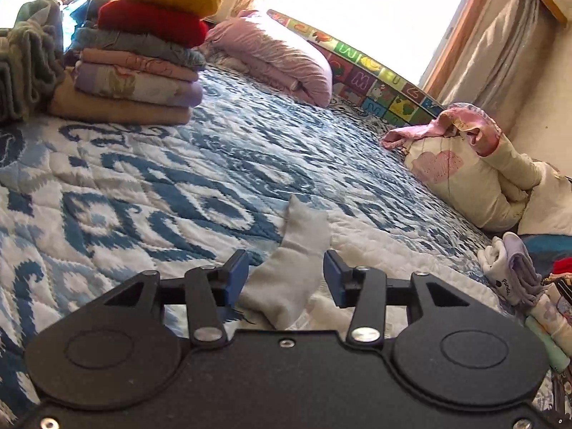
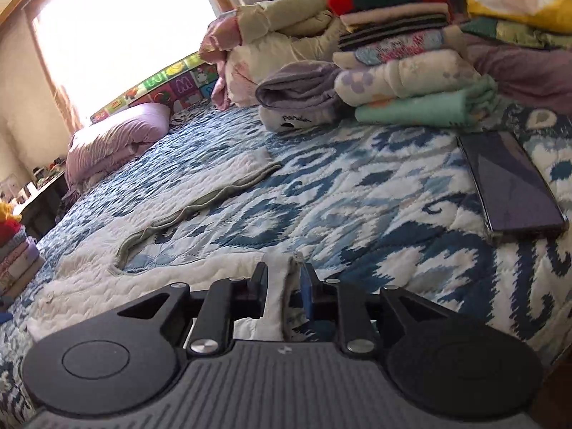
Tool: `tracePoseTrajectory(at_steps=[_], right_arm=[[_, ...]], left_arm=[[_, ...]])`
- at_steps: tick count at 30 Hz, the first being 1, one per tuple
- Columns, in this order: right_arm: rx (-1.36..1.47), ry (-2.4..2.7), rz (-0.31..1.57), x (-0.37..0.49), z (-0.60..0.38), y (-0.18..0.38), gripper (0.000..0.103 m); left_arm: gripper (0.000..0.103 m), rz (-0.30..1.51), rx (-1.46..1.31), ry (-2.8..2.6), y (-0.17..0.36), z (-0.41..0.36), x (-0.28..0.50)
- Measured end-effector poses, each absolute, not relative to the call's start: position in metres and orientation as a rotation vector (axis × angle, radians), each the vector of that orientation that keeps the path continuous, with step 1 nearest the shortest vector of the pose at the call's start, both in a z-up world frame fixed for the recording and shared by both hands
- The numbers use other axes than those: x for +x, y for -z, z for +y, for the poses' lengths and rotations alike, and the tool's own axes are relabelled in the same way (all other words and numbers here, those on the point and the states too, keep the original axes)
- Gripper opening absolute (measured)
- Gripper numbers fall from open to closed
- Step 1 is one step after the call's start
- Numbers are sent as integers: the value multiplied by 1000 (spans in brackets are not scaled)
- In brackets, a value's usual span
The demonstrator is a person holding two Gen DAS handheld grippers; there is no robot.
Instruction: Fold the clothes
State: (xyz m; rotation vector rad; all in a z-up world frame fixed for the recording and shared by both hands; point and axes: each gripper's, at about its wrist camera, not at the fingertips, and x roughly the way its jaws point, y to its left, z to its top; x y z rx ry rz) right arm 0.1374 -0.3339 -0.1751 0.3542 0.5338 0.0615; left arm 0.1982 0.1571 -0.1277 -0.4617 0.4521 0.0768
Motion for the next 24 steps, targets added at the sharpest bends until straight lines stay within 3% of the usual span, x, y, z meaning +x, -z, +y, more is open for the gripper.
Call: tracePoseTrajectory(at_steps=[6,8,10,12,15,18,24], right_arm=[[-104,-230,422,125,-261,178,31],[-132,-236,427,126,-251,175,39],[-141,-215,531,138,-247,187,70],[-69,-208,572,146,-259,194,70],[-121,-179,492,128,-257,181,55],[-132,-202,532,127,-256,186,60],[-86,-225,544,125,-267,185,58]], left_arm=[[45,463,-236,55,139,99,220],[53,585,-184,81,159,88,235],[56,698,-86,92,178,74,246],[55,655,21,66,171,59,240],[56,569,71,103,164,50,226],[63,647,85,92,183,52,231],[71,696,-53,127,170,75,225]])
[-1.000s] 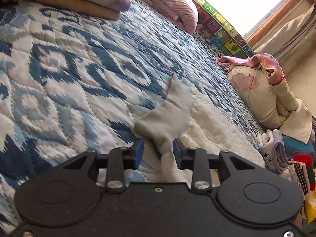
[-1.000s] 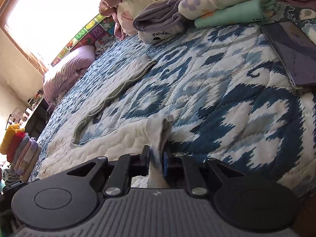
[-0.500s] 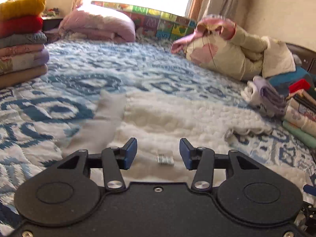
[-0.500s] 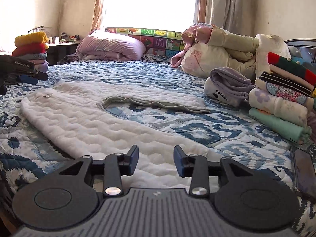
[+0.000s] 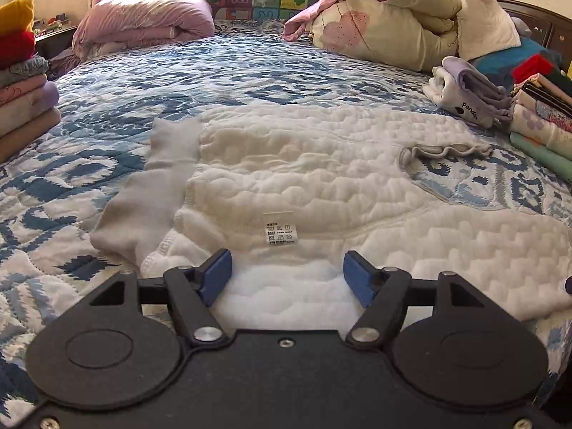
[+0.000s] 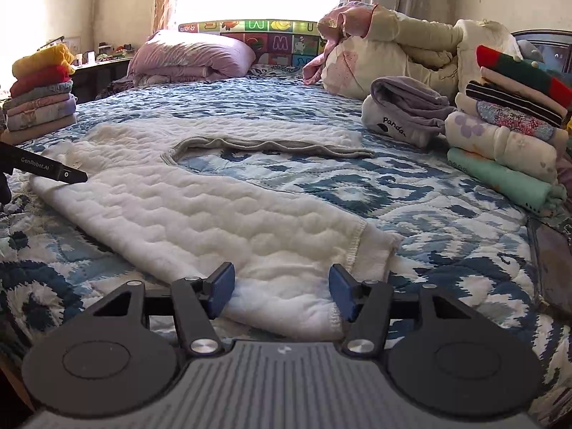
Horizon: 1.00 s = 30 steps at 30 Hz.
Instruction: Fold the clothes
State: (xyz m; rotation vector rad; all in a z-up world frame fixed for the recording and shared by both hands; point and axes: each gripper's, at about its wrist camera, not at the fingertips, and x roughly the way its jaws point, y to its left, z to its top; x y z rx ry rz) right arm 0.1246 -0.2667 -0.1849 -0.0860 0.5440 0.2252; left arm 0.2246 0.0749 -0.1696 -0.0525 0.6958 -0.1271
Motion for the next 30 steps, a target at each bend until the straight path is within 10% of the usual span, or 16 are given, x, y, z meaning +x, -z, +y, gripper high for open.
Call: tracePoseTrajectory(at_steps=[17,30], right_arm=[[-372,-237,323,69,-259,161,60],[-702,-261,318,51,-252,181,60]], left_arm=[[90,530,-28,67,121,76,157],[91,472,694,108,119,80,149]])
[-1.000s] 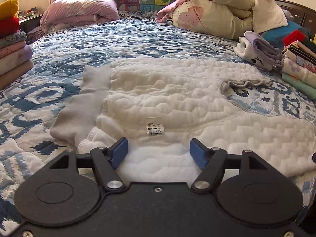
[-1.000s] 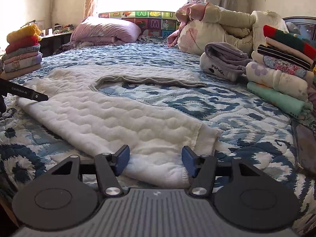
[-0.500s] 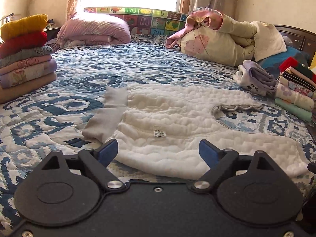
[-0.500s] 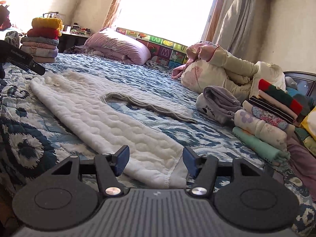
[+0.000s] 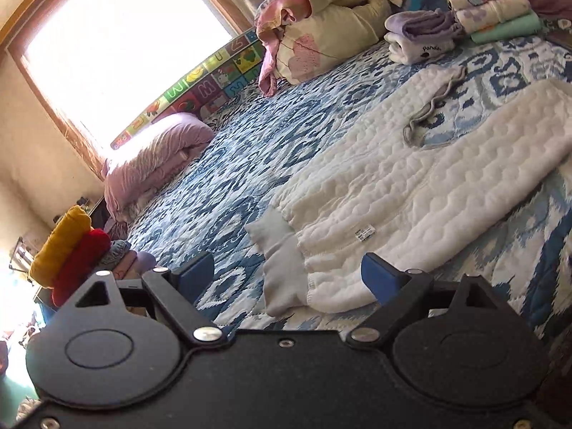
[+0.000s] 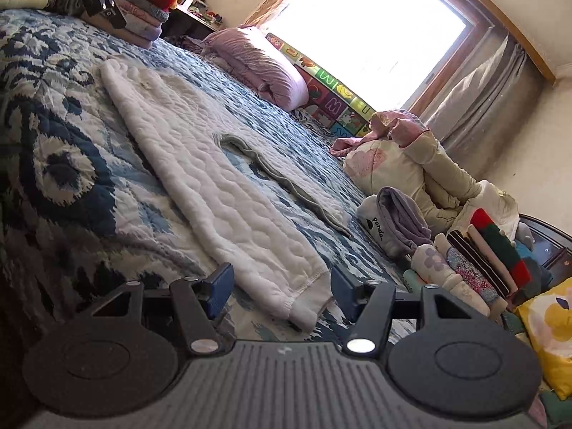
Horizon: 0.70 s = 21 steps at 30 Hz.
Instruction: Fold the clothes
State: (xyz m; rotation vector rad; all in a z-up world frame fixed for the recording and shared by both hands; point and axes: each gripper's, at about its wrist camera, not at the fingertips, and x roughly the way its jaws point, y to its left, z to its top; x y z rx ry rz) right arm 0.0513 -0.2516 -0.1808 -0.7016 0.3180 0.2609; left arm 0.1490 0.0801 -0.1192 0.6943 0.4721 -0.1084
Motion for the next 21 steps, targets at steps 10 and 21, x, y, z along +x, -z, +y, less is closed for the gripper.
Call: tracePoseTrajectory(at_steps=[10,21], right_arm=[[-807,-255,350,50,-258,207,59],[-849,-250,306,75,-252,214,50]], left_arm=[[79,523,921,168,174,78,152],[48,450,1069,202,204,76,163]])
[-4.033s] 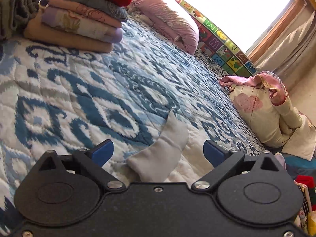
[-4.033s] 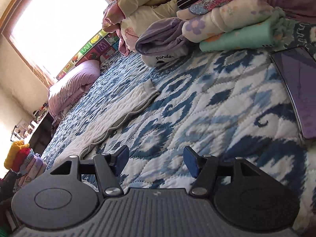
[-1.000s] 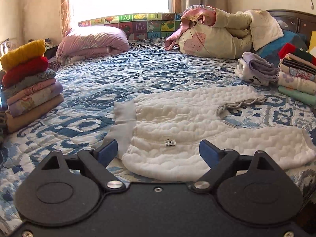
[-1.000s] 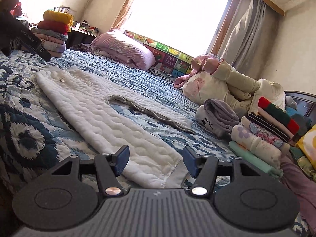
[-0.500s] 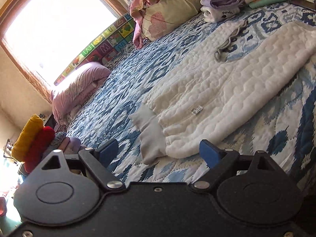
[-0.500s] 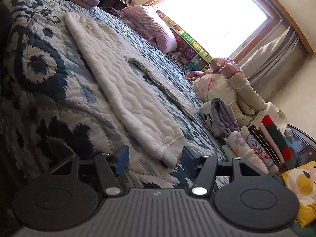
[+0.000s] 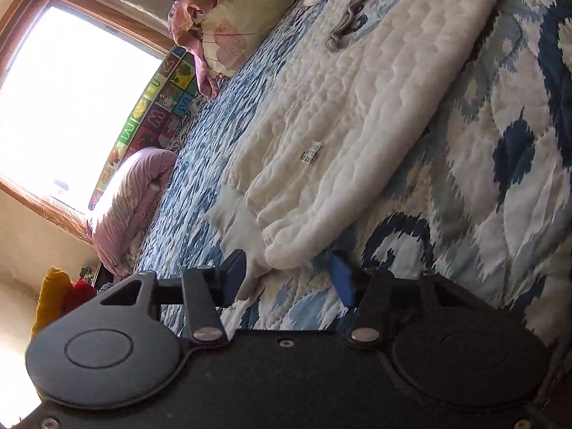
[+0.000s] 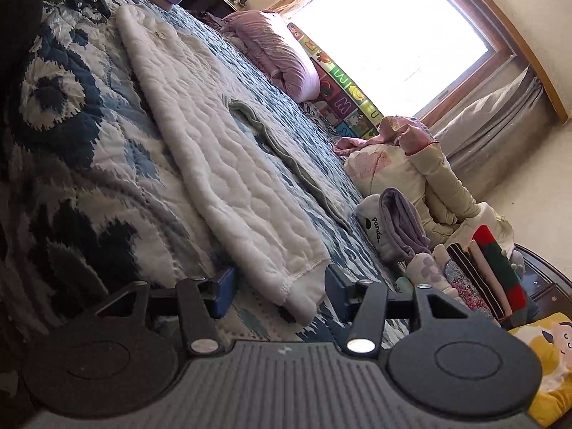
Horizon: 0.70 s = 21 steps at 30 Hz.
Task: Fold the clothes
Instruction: 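Grasp the side edge of the white garment with both tools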
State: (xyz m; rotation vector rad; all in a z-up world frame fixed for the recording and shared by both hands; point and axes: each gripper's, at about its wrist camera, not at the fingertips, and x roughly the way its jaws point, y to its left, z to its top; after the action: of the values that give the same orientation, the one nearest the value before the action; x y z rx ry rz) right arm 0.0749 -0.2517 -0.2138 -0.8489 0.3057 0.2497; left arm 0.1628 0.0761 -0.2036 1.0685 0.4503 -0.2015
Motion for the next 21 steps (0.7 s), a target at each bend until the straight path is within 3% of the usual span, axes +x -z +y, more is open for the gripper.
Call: tracePoseTrajectory(at_steps=[3,4,5,12,21], right_arm=[[-844,-261,319,78,-254,213,28],[-820,-269,332,79,-257,211,19],[-796,-277,345,81,-260,209,15],[-532,-268,270,97,-293,169,8],[-310,-246,230,179,-309,145,7]], left_arm=[[29,426,1068,206,205,74,164],[16,426,1044,206,204,75,166],[11,427,1016,207,201,75,169],[8,415,757,169,161,78,208],[7,421,624,130,137,75,262]])
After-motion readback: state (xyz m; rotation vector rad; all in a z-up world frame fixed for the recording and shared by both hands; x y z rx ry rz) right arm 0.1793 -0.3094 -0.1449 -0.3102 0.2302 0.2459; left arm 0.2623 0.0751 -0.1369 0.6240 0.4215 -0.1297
